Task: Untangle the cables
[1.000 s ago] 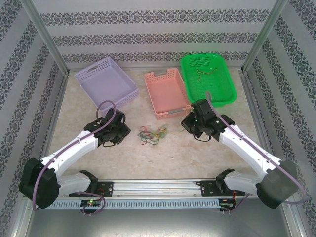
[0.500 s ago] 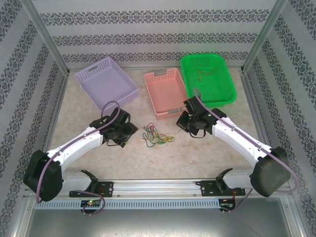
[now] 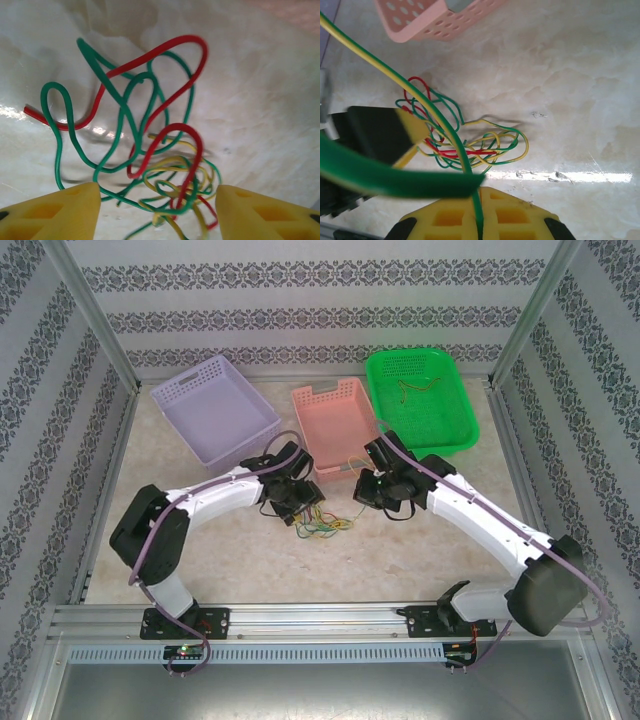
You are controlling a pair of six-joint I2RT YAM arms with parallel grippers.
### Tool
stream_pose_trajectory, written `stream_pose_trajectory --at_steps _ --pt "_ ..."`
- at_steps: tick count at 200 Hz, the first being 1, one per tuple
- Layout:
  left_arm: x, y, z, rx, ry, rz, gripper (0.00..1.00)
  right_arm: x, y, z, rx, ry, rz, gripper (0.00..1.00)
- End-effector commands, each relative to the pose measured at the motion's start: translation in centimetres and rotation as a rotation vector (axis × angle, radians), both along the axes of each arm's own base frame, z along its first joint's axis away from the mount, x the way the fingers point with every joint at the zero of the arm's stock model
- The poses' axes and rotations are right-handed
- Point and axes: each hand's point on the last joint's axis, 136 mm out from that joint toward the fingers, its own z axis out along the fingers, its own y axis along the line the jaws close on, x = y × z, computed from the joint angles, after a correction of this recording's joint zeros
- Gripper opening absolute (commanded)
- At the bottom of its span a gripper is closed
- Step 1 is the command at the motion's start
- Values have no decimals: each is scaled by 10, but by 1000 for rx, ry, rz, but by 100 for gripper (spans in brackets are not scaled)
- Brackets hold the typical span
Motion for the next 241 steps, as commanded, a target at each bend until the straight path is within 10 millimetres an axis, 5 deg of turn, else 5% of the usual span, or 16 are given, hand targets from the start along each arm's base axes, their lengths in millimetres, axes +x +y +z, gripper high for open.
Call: stream_pose_trajectory --at_steps 1,21,49,94,129,178,241 --pt "-8 -8 -9 48 7 -111 58 -8 -4 19 -12 -58 61 0" --pt "-12 -11 -23 104 32 -143 47 -13 -8 23 -5 -72 65 0" --pt "-21 18 -48 251 63 -104 0 -13 -22 32 -11 -108 38 0" --pt "-34 100 -49 472 33 -13 0 2 -80 76 -16 -246 -126 0" --pt "-39 137 -44 516 38 33 0 16 -120 119 -34 -350 -247 0" --pt "-39 155 -41 542 46 63 0 32 -166 197 -60 -567 -410 0" --pt "-37 159 -46 547 67 68 0 38 -170 294 6 -839 -428 0"
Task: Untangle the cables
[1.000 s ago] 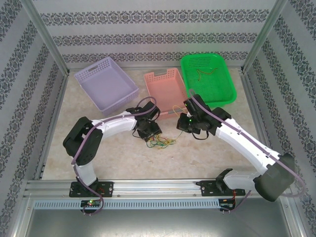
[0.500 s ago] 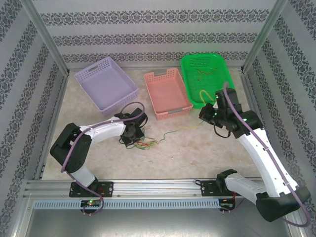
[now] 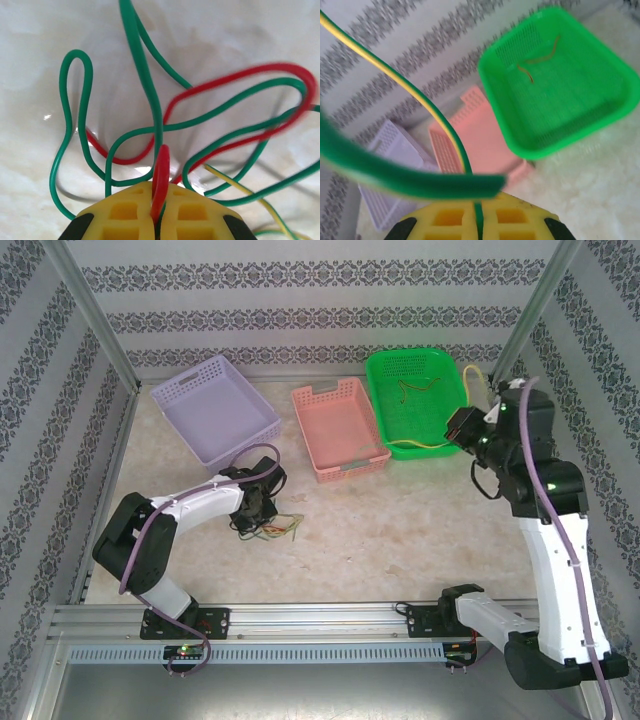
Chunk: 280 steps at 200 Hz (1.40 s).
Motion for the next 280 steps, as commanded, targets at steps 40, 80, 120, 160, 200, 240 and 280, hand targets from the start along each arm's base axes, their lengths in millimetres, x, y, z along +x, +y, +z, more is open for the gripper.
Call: stream_pose_trajectory --at_steps 40,80,120,160,200,240,280 --pt "2 5 -2 15 22 -15 0 10 13 79 32 -217 72 0" --pt "24 -23 51 -141 -77 17 40 12 20 83 54 -229 106 0" --pt "36 -37 132 -305 -205 140 79 19 40 77 150 -238 195 0" --pt "33 -50 177 -517 -224 351 84 26 57 52 218 -226 239 0" --pt "60 -87 250 -786 -317 372 82 34 81 29 227 -206 306 0" --pt "65 -133 307 -951 -318 345 83 40 112 16 214 -211 358 0" --pt "62 -168 319 -1111 -242 460 84 40 149 11 240 -221 422 0"
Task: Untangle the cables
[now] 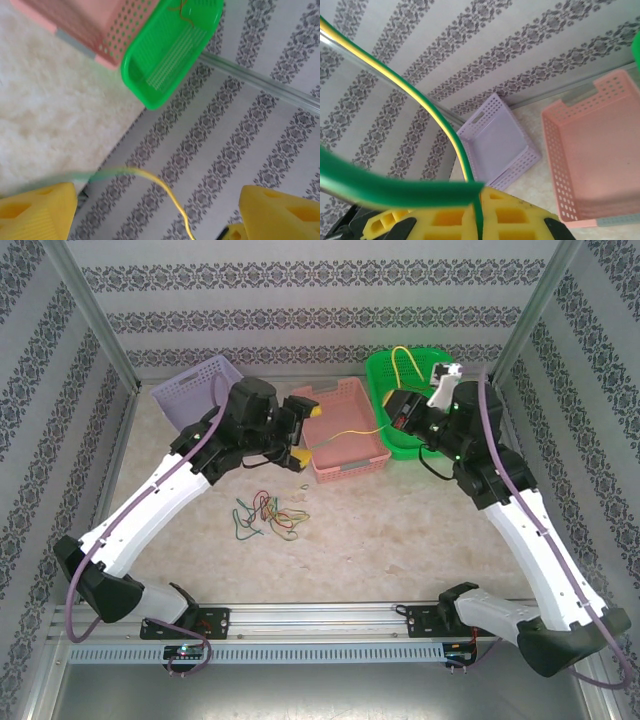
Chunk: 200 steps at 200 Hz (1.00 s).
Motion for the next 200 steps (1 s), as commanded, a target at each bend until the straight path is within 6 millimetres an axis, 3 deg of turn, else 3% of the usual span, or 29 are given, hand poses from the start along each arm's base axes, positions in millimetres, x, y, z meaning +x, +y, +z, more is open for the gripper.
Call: stream_pose_trajectory --at_steps 1,32,56,67,84,90,121,143,151,200 --pt "3 -23 11 -157 72 49 84 5 16 8 29 -49 3 0" --pt "8 -29 8 -154 99 56 81 2 33 2 34 -48 34 0" --pt "15 -31 -4 -144 102 71 70 -1 40 0 55 -41 49 0" --pt "19 -32 -9 -144 93 80 58 -3 41 -1 65 -34 51 0" --pt "24 -25 -15 -128 78 122 12 -6 42 -4 76 -23 54 0" --pt "25 -21 -14 -120 66 135 0 -7 42 -6 77 -16 54 0" --pt "27 5 -9 -2 10 154 0 -9 34 -24 77 65 30 0" --pt "27 22 -9 101 -30 163 0 -15 30 -25 112 103 37 40" --pt "27 24 -11 122 -33 159 0 -18 30 -23 117 112 44 47" --pt "37 41 -21 260 -73 141 0 -59 29 -12 34 75 171 59"
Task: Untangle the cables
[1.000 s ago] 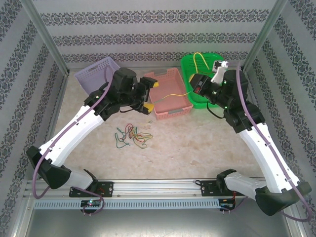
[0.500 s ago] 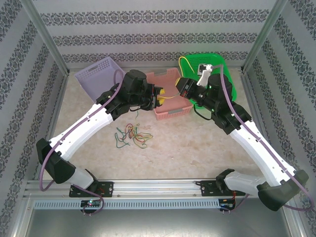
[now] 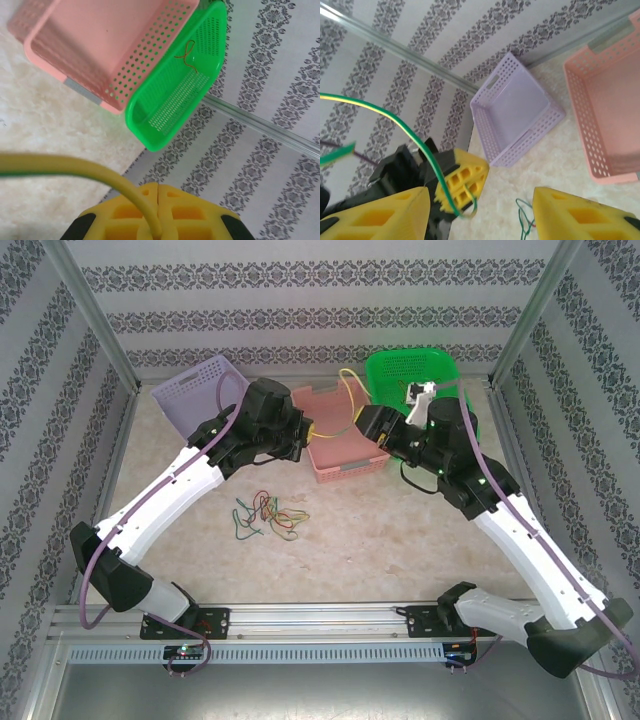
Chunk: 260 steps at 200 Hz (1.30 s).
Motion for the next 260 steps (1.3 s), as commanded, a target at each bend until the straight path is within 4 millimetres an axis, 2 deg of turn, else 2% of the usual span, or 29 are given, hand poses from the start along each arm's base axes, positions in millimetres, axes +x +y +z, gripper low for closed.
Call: stream_pose_trajectory --at_steps 1,34,69,92,117,167,208,219,234,260 --pt "4 22 8 120 -53 -7 0 -29 -5 17 -33 -66 79 59" --pt "8 32 7 207 -55 -46 0 -54 -20 31 -216 -237 143 59" --pt "9 37 2 282 -42 -96 0 -53 -48 33 -496 -400 97 58" --pt "9 37 -4 311 -31 -122 0 -50 -42 45 -582 -598 131 62" --pt "10 36 -7 328 -31 -136 0 -43 -26 42 -665 -723 219 63" --pt "11 33 -16 344 -22 -164 0 -21 2 42 -644 -736 277 59" --pt "11 34 -15 348 -28 -165 0 -3 5 27 -667 -650 262 34" --pt "11 34 -16 352 -29 -167 0 -2 5 26 -664 -645 259 23" --pt "11 38 -15 370 -33 -166 0 -6 7 25 -655 -641 277 0" --pt "25 56 -4 425 -84 -163 0 -23 9 6 -661 -592 376 0"
